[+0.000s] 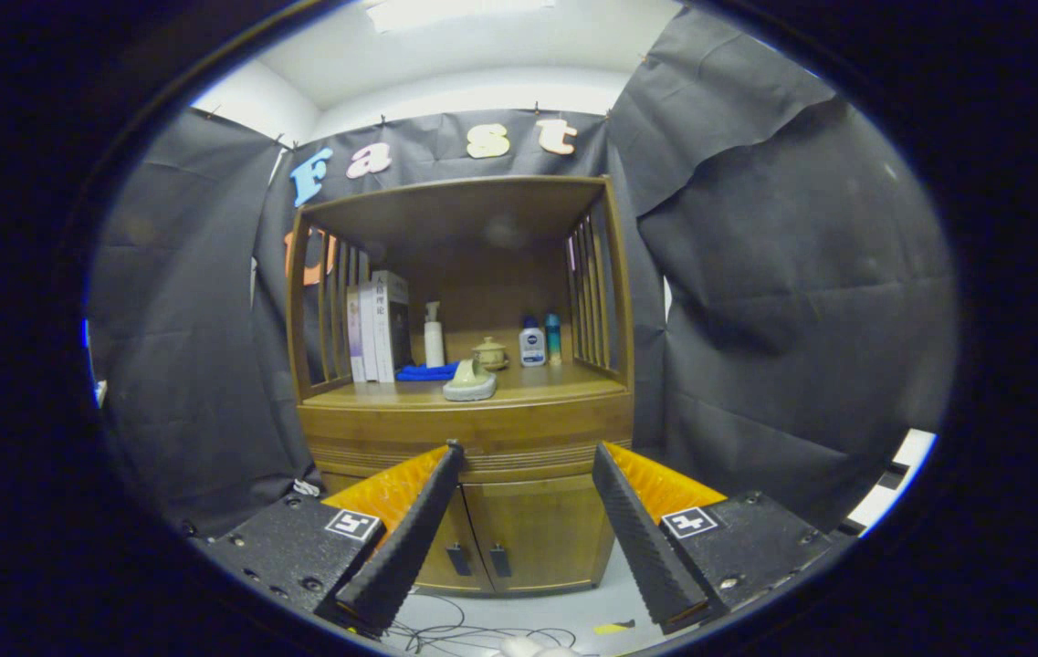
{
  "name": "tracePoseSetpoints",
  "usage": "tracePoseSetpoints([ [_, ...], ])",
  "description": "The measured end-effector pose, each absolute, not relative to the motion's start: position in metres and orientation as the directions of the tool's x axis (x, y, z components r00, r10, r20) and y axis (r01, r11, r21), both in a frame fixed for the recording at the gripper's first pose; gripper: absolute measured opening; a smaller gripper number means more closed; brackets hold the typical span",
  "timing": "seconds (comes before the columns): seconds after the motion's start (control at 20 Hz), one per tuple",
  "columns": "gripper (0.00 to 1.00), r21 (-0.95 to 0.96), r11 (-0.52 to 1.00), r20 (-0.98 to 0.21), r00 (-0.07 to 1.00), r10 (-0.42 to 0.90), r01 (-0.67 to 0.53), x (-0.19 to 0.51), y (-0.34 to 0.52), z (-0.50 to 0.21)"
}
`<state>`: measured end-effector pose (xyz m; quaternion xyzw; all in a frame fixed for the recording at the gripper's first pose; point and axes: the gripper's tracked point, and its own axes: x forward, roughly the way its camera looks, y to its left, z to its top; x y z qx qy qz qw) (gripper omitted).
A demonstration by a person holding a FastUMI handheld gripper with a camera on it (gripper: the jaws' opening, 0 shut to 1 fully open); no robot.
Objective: Pull open the drawer, take out the items inside it, and place them on the countertop above the cabinet.
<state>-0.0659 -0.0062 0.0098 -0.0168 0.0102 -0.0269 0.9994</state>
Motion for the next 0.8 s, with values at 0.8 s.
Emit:
tracePoseSetpoints([
  [0.8,0.97,-0.047,0.999,-0.045,0.999,0.011,-0.013,-0.118,0.011,0.016],
])
